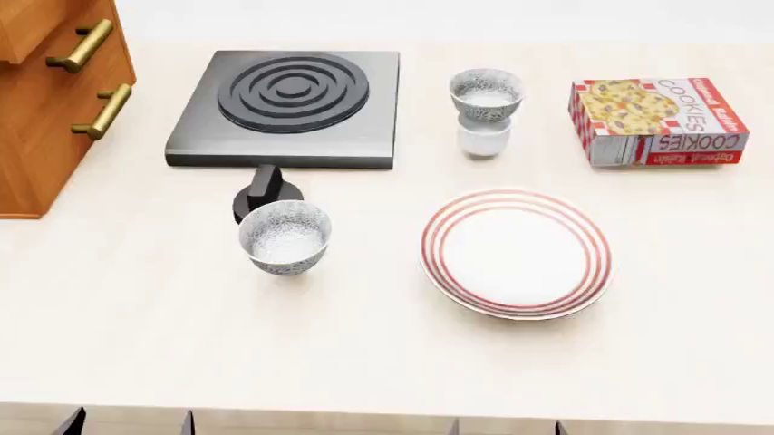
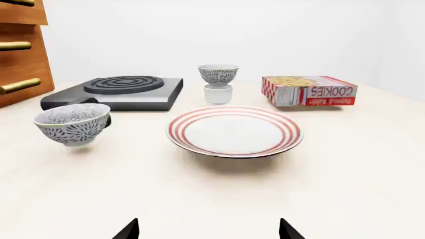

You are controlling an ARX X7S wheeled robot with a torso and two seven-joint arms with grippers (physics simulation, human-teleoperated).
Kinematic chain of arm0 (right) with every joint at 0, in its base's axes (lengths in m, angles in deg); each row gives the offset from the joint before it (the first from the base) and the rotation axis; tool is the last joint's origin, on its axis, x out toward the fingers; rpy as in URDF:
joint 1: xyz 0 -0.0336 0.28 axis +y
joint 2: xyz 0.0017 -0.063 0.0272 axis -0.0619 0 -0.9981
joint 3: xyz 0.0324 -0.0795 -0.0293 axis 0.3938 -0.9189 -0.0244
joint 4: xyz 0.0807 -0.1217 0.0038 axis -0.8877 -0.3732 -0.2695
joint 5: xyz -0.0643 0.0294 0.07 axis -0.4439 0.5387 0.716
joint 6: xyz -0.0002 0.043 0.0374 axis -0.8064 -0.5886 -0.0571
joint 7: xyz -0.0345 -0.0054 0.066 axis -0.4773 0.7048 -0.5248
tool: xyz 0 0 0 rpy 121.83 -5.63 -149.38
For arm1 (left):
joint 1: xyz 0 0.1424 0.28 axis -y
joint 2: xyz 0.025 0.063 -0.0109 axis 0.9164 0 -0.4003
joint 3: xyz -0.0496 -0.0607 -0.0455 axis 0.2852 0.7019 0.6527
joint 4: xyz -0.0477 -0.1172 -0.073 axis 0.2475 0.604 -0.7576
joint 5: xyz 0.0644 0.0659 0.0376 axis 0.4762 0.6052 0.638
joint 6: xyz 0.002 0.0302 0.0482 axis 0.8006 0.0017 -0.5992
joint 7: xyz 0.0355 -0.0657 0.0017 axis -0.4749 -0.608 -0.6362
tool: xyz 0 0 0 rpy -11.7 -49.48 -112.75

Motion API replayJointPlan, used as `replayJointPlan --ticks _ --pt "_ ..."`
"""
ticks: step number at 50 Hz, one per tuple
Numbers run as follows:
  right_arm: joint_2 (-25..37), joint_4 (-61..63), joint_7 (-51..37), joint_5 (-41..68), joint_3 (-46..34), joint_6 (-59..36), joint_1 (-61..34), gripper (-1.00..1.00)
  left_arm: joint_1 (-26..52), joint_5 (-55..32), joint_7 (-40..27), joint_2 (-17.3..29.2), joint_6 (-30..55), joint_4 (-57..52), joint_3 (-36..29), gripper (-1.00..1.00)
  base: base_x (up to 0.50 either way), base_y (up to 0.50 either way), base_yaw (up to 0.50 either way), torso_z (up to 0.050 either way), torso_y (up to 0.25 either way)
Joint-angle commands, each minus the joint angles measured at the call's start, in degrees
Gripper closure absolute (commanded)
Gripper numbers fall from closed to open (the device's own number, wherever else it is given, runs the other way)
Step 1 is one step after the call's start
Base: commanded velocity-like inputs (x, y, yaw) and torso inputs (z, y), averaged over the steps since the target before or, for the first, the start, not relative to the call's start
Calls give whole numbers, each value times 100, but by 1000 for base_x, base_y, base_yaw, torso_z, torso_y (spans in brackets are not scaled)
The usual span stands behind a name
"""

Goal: Pick the akita bowl on the ramekin and place it on the plate.

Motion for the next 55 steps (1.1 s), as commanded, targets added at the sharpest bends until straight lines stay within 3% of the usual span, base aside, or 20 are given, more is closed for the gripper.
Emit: replayJointPlan --ticks 1,13,14,17,18,34,44,55 --pt "92 158 -281 -149 -138 -110 18 -100 4 -97 -121 90 61 -53 -88 -100 0 0 0 0 0" --pt "290 2070 -573 203 -270 -965 382 -100 -445 -70 -447 367 885 -1939 -393 -100 0 0 0 0 0" --pt "315 2588 -617 169 -309 -1423 373 -100 -505 13 -509 388 896 -2180 -410 -100 0 0 0 0 0" --pt "354 2756 -645 222 -330 -1308 496 -100 -594 -91 -516 431 1159 -2640 -390 -100 0 0 0 0 0" --pt "382 3228 -667 219 -359 -1714 462 -100 -626 -141 -522 442 1219 -2817 -366 -100 0 0 0 0 0" --pt "576 5012 -897 132 -532 -2333 780 -100 -1059 -498 -751 613 2150 -5108 -216 -100 0 0 0 0 0" --pt "697 5909 -1014 167 -533 -2625 821 -100 -1196 -764 -963 659 2290 -5958 -27 -100 0 0 0 0 0" --pt "788 5920 -1097 388 -496 -2862 734 -100 -1219 -807 -1071 813 2170 -5818 -201 -100 251 0 0 0 0"
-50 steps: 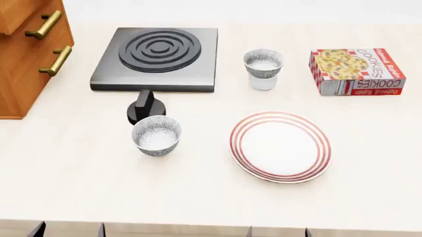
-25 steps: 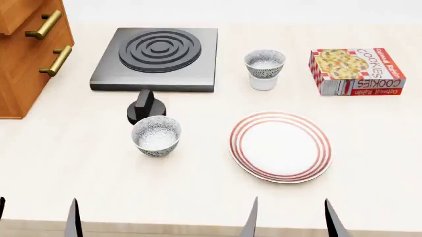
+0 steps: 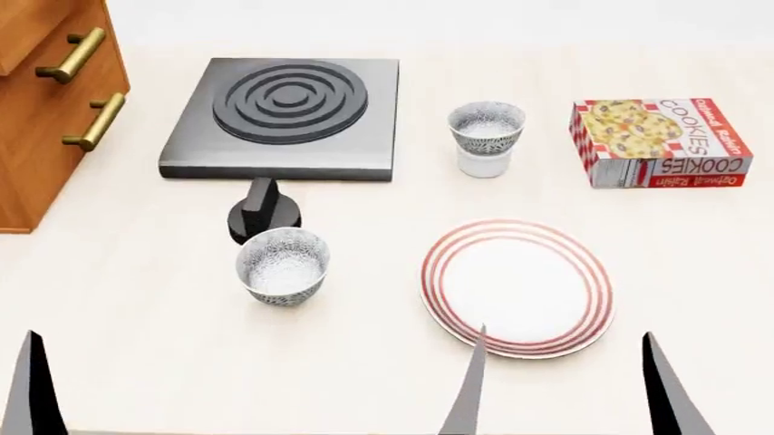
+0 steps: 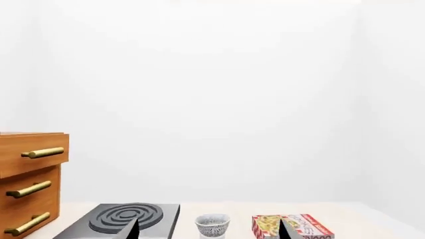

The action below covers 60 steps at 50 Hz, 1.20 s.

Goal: Pick the akita bowl on the ramekin and place it on the plate.

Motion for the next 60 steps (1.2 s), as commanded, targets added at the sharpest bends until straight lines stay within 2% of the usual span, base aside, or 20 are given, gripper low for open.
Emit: replayJointPlan --ticks 1,6,7,8,9,16,44,46,47,60 --pt "119 332 -123 114 -6 -259 -26 -100 -69 -118 -137 120 52 -272 -79 -100 500 0 0 0 0" --pt "190 388 -205 166 -36 -292 -16 -100 -99 -118 -160 178 13 -274 -166 -100 500 0 0 0 0" --pt "215 391 -219 168 -69 -268 10 -100 -22 -189 -194 210 355 -354 -156 -100 500 0 0 0 0" --pt "235 390 -236 175 -88 -249 14 -100 -94 -243 -116 204 -31 -268 -140 -100 500 0 0 0 0" --pt "246 385 -251 193 -93 -246 9 -100 -35 -226 -171 227 198 -287 -148 -100 500 0 0 50 0" --pt "341 353 -344 223 -193 -303 -27 -100 9 -345 -265 285 299 -329 -108 -100 500 0 0 50 0" --pt "596 310 -619 448 -343 -240 -46 -100 6 -499 -557 556 164 -309 -236 -100 500 0 0 50 0" --pt "584 238 -596 505 -283 88 51 -100 12 -664 -582 515 119 -287 -148 -100 500 0 0 50 0" --pt "607 237 -623 427 -307 116 66 -100 -121 -734 -509 462 -330 -219 -54 -100 0 0 0 0 0" --pt "673 239 -704 439 -360 188 50 -100 -79 -669 -715 557 -131 -196 -131 -100 0 0 0 0 0"
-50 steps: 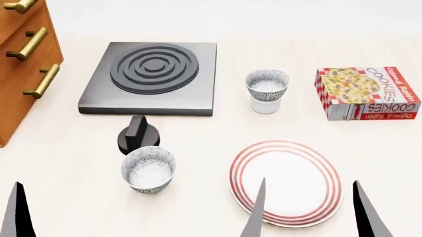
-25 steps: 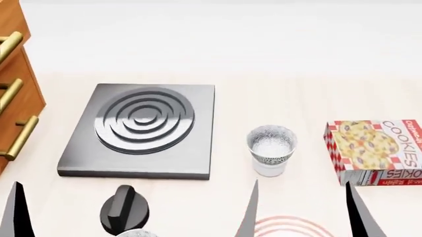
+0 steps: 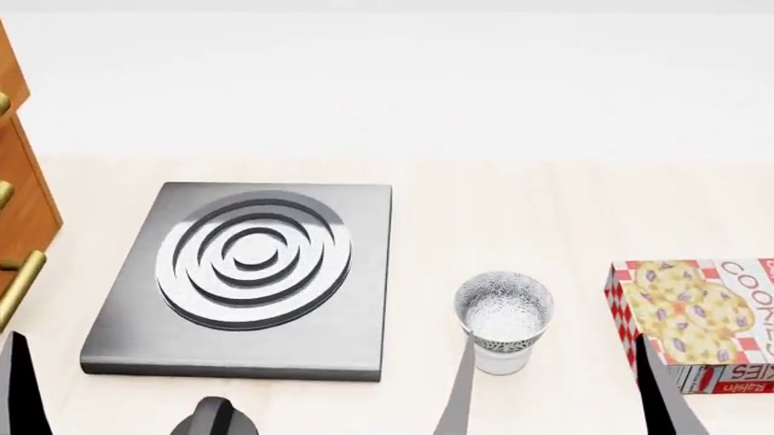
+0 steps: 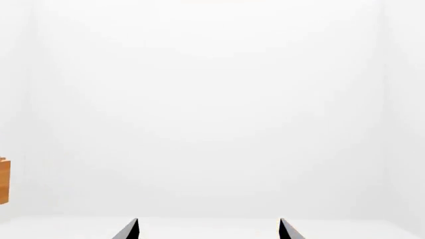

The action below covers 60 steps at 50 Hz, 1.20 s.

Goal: Pick the akita bowl on the ramekin and place it on the plate.

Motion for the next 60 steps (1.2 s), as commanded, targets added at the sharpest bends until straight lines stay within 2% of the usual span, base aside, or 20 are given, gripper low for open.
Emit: replayJointPlan --ticks 1,3,4,6,35,36,37,47,57,60 --pt "66 -1 -74 24 -22 175 30 -100 -10 -7 -118 65 -49 34 -46 -100 0 0 0 0 0" --pt "71 -16 -91 35 -18 186 32 -100 -3 17 -135 79 -62 44 -63 -100 0 0 0 0 0" --pt "77 -17 -98 31 -29 178 29 -100 37 316 -240 143 116 5 -172 -100 0 0 0 0 0" --pt "85 -6 -112 47 -33 150 17 -100 49 120 -190 140 114 24 -133 -100 0 0 0 0 -250" --pt "222 -64 -261 99 -128 166 -13 -100 115 130 -420 307 220 77 -254 -100 0 0 0 0 -250" --pt "224 -71 -267 106 -126 163 -18 -100 121 -96 -375 257 116 130 -182 -100 0 0 0 0 0" --pt "227 -71 -273 107 -131 156 -22 -100 190 151 -521 272 320 96 -271 -100 0 0 0 0 0" --pt "272 -42 -328 148 -141 122 -32 -100 270 200 -646 377 616 -3 -392 -100 0 0 0 0 0" --pt "165 -50 -481 500 159 218 -87 -100 220 10 -609 400 441 89 -358 -100 0 0 0 0 0" --pt "486 79 -206 663 148 140 -214 -100 237 21 -605 404 419 176 -407 -100 0 0 0 0 0"
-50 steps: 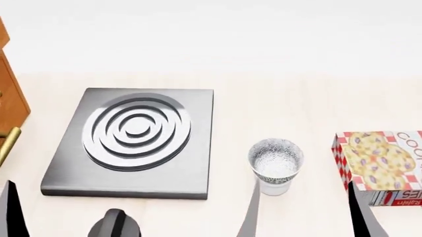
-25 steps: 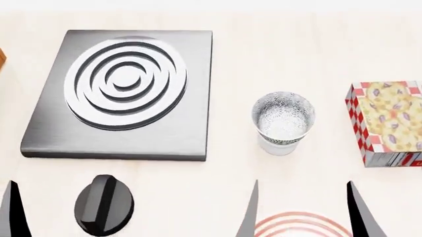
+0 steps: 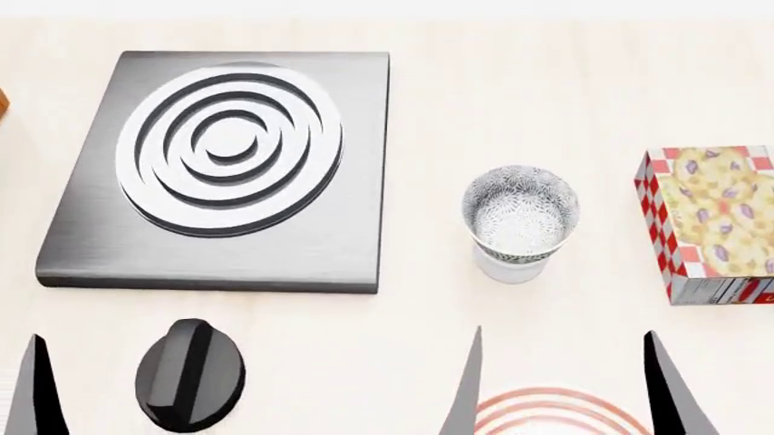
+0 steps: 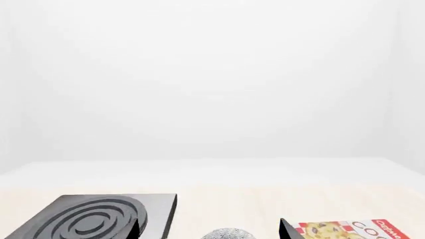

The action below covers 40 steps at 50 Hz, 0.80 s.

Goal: Pick the akita bowl on the ramekin and place it on the plate.

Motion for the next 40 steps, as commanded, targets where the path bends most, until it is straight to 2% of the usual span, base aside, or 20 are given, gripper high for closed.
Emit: replayJointPlan --ticks 1,3,5,7,9,10,12,14,16,22,28,40 --pt "490 184 236 224 41 -52 -244 -100 33 -81 -24 37 0 132 -61 -100 0 0 0 0 0" --pt "820 194 0 126 -99 -27 -405 -100 35 -76 -32 44 3 134 -82 -100 0 0 0 0 0" --pt "1834 196 -1012 1735 -178 91 -991 -100 33 -96 -34 48 3 125 -92 -100 0 0 0 0 0" --pt "3137 195 -1861 3400 -481 280 -1989 -100 34 -144 -24 49 6 168 -87 -100 0 0 0 0 0" --pt "3649 192 -2001 3758 -806 594 -2454 -100 31 -145 -35 64 -12 190 -105 -100 0 0 0 0 0" --pt "4074 194 -2190 4086 -1058 286 -3129 -100 33 -151 -45 73 5 199 -112 -100 0 0 0 0 0" --pt "4281 45 -2170 4802 -1125 -104 -3973 -100 17 -164 -49 93 -28 175 -120 -100 0 0 0 0 0" --pt "4333 -220 -1722 4928 -1445 -915 -4904 -100 16 -194 -70 116 -14 148 -99 -100 0 0 0 0 0" --pt "4269 -624 -1295 5254 -1485 -1023 -5253 -100 15 -238 -68 117 -28 165 -77 -100 0 0 0 0 0" --pt "3954 -1543 23 4790 -2300 -2305 -6817 -100 4 -273 -96 148 4 113 -131 -100 0 0 0 0 0" --pt "3663 -2440 1119 4162 -3054 -2936 -7749 -100 19 -275 -111 165 -12 152 -165 -100 0 0 0 0 0" --pt "3235 -4072 3015 3009 -4502 -3054 -8544 -100 8 -433 -120 205 -65 107 -141 -100 0 0 0 0 0"
